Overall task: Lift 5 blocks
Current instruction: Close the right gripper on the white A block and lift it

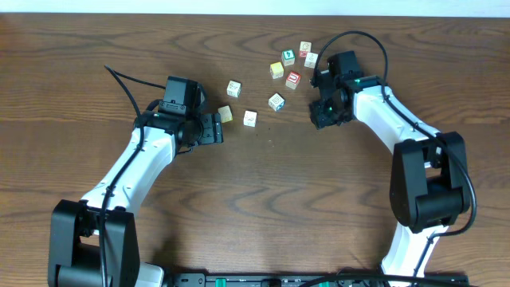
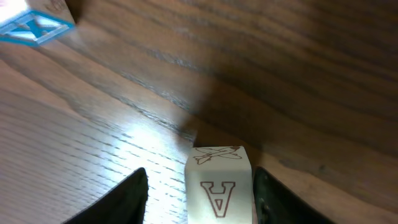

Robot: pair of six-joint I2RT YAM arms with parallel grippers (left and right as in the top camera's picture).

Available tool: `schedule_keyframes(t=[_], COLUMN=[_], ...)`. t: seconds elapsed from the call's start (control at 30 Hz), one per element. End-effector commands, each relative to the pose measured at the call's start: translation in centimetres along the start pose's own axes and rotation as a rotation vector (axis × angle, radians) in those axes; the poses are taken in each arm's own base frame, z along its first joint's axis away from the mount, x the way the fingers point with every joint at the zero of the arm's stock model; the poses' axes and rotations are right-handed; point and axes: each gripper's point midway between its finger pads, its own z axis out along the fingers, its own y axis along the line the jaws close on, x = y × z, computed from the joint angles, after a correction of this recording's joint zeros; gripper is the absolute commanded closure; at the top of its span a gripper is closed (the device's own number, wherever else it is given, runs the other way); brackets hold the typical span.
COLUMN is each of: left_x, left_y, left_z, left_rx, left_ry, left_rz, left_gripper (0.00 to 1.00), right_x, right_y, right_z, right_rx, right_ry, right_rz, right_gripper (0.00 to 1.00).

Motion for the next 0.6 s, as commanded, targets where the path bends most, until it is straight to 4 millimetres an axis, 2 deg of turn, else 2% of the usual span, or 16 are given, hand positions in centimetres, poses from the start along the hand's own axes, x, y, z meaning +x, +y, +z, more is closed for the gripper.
schedule_keyframes(t=[0.0,0.37,0.57], left_x=[-0.9,-1.0,-1.1], left_y=[-0.1,-0.1,-0.2], left_z=[-0.3,-0.3,-0.3], left_rx=[-0.007,-0.006,-0.004], left_ry=[-0.021,-0.024,-0.029], left_rz=[-0.006,-0.006,0.008], left_gripper=[0.19,0.19,0.23], right_x=[0.7,1.0,1.5], right_y=[0.1,0.3,1.0], right_z=[1.5,1.3,-0.6], right_rx=[0.007,0.005,-0.001], right_ry=[0.037,0.049,0.067], right_rz=[0.006,0.101,0.115], right_gripper=[0.57,0.73,0.89])
